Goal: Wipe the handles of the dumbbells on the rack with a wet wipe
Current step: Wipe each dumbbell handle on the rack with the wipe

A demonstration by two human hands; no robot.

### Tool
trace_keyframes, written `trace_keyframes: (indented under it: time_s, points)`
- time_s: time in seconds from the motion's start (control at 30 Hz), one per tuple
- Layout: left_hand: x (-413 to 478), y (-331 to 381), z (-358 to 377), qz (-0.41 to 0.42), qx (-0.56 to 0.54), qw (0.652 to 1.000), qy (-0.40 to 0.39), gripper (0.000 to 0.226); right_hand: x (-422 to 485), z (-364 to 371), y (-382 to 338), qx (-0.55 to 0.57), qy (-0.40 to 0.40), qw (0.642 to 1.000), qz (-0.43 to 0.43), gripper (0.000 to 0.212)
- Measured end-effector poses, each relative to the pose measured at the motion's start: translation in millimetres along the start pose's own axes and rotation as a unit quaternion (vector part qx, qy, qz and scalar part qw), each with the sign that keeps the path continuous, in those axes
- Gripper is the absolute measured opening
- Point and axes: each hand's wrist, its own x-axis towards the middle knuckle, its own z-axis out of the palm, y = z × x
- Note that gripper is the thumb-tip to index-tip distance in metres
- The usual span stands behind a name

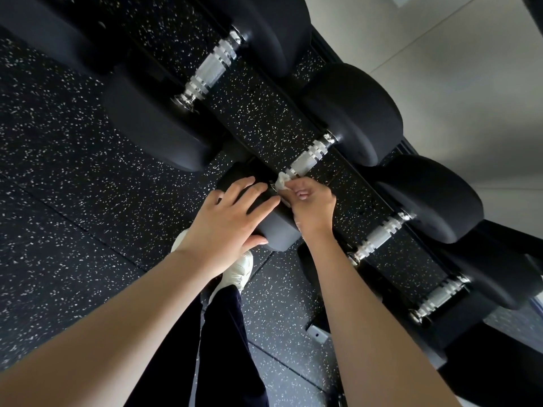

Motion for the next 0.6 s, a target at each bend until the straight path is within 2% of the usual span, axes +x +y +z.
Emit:
trace_keyframes:
  time_s: [0.13, 0.27, 0.4, 0.6]
  points:
    - [0.0, -0.4, -0.6, 0.001, 0.000, 1.000, 0.002, 0.072, 2.1, -5.8, 2.3, 0.002, -0.051, 0.999, 0.017, 0.009]
    - [0.2, -0.4, -1.7, 0.003, 0.003, 1.000, 0.001, 0.072, 0.7, -8.2, 11.6, -0.014, -0.060, 0.997, 0.037, 0.008]
    - [-0.1, -0.8, -1.2, 0.005, 0.004, 1.000, -0.001, 0.072, 2.1, -10.4, 11.3, 0.027, -0.068, 0.994, 0.083, 0.027]
    - [-0.3, -1.4, -1.1, 0.008, 0.006, 1.000, -0.003, 0.071, -1.3, -6.0, 12.2, 0.132, -0.031, 0.981, 0.138, 0.017]
